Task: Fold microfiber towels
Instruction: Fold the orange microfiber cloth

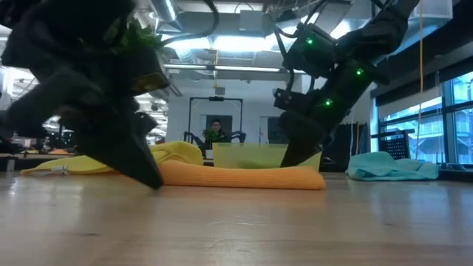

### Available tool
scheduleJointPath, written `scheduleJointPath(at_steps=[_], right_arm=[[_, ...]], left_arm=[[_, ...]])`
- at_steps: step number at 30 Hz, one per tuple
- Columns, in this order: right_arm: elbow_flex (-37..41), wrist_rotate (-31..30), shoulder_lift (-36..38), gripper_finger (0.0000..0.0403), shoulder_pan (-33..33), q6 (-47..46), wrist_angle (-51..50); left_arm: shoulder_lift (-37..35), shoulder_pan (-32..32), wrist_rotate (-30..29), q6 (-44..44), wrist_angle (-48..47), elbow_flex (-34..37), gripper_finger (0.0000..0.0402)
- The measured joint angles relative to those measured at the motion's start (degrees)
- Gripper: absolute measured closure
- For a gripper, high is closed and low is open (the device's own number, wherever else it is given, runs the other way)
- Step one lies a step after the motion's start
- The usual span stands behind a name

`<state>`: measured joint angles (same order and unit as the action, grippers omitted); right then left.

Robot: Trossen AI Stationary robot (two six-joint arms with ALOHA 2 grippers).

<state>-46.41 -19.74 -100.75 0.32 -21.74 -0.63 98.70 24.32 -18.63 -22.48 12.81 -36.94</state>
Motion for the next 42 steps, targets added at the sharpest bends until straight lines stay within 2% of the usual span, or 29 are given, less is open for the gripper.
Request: scheduleJointPath(at_steps=[4,11,19,27,36,38,42], right_arm=[[0.0,1.87,0.0,0.0397,0.18,-0.44,-2.28],[-0.16,0.84,0.05,0.0395,3.61,-5.87,-8.25],[-0.15,-0.43,0.2,0.0395,11.4,-13.34,-10.9],[-0.11,-0.01,0.2,0.0388,19.52,-22.13,-10.66],[0.11,5.33,-0.11,0.0383,27.52,-27.56,-3.18],[0.22,6.98,-0.24,0.0383,28.88,-27.44,0.59],[0.15,6.42,-0.2,0.0383,31.09,-24.4,10.05]], left_arm=[[1.81,-1.27,-0.06,0.09,0.55,-1.6,0.0401],[1.9,-2.51,-0.04,0.42,-0.03,-1.64,0.0401],[1.68,-2.94,-4.26,0.61,-3.83,-1.71,0.0401],[1.64,-4.4,-5.29,3.6,-4.39,-1.62,0.0401],[1.7,-5.68,-6.36,12.29,-4.62,-1.51,0.0401],[1.72,-6.11,-6.55,14.8,-4.68,-1.51,0.0401],[0.9,-7.59,-7.03,20.34,-7.29,-1.58,0.0401]])
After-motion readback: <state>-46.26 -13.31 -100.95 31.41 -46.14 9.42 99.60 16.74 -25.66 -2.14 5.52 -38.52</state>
